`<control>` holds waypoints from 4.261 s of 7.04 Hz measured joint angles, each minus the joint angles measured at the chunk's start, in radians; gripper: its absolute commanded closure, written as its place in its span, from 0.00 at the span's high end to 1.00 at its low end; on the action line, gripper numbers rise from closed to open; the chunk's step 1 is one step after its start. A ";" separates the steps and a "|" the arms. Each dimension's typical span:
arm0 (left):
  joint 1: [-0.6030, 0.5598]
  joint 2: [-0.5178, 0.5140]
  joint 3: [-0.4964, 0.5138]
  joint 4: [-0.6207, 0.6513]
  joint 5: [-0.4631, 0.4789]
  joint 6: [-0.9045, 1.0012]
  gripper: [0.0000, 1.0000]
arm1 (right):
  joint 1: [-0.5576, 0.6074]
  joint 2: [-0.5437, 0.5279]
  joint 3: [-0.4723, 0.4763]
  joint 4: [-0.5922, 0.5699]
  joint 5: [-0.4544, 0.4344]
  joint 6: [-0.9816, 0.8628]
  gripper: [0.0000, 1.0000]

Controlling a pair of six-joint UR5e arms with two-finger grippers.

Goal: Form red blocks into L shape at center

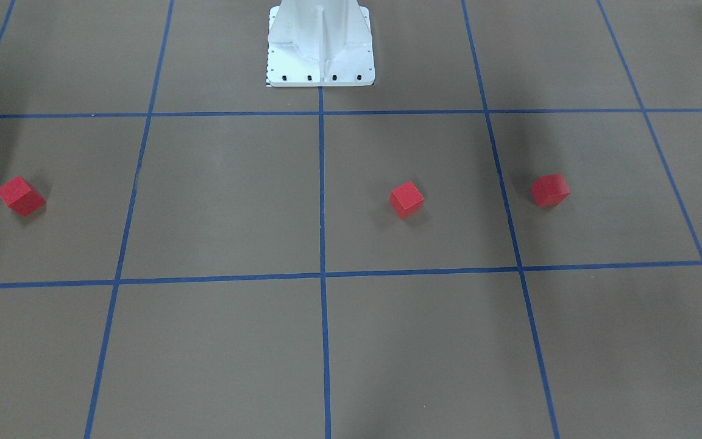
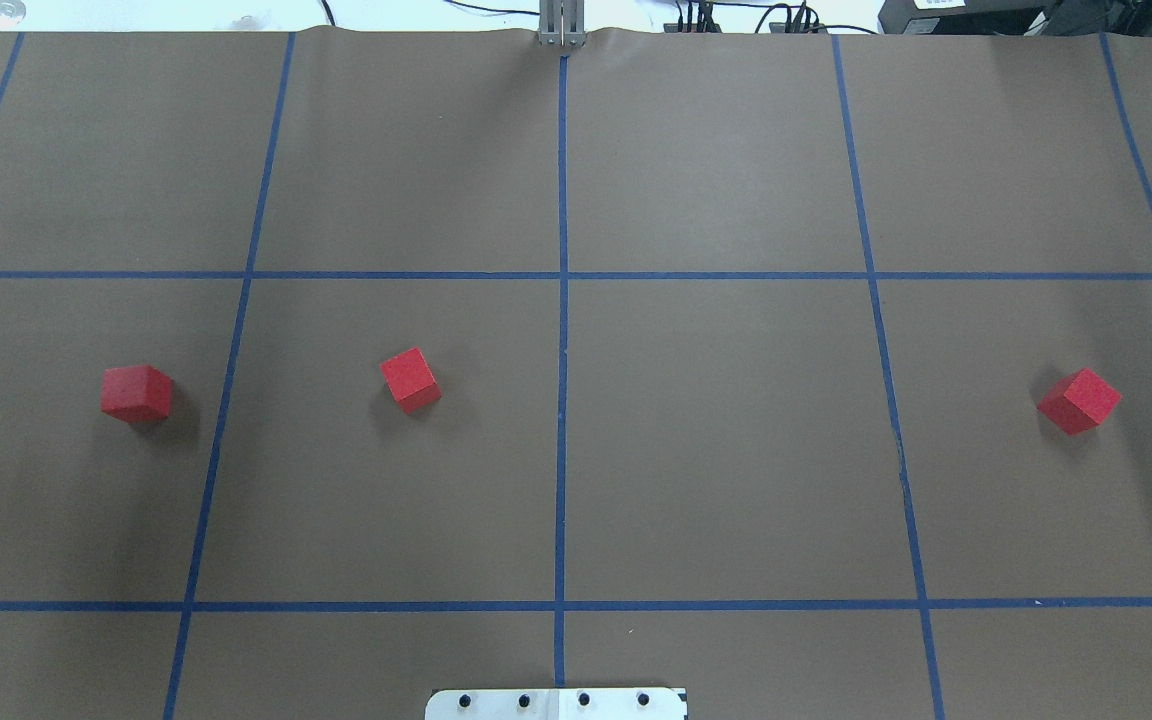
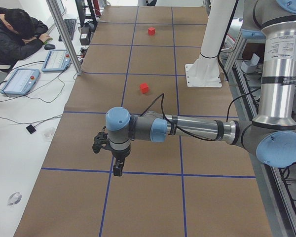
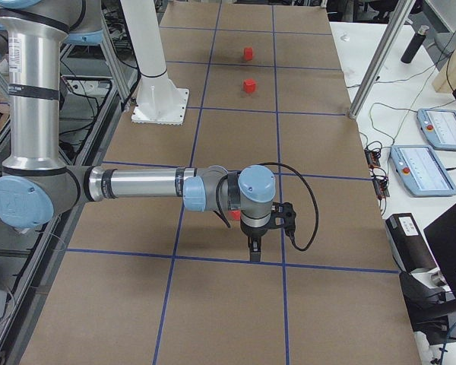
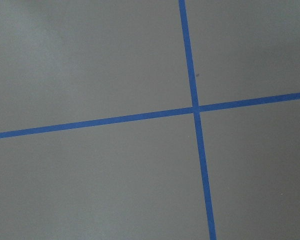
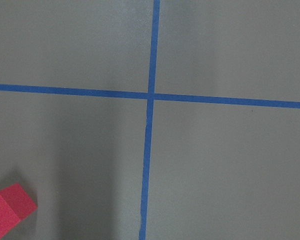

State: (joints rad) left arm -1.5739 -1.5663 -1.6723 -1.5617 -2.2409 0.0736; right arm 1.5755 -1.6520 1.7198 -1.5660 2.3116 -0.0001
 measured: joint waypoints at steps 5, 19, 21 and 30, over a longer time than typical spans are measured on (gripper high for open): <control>0.001 -0.004 -0.019 -0.006 -0.001 -0.007 1.00 | 0.000 0.000 0.000 0.000 0.000 0.001 0.99; 0.948 -0.511 -0.152 -0.079 0.417 -1.561 1.00 | -0.002 0.003 -0.003 0.000 0.025 0.002 0.99; 1.011 -0.567 -0.121 -0.011 0.470 -1.614 1.00 | -0.002 0.003 -0.003 0.000 0.026 0.001 0.99; 1.049 -0.608 0.009 -0.008 0.509 -1.616 1.00 | -0.002 0.000 -0.007 0.000 0.026 -0.001 0.99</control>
State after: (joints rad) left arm -0.5247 -2.1745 -1.6631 -1.5694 -1.7319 -1.5429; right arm 1.5738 -1.6520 1.7130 -1.5662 2.3378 -0.0015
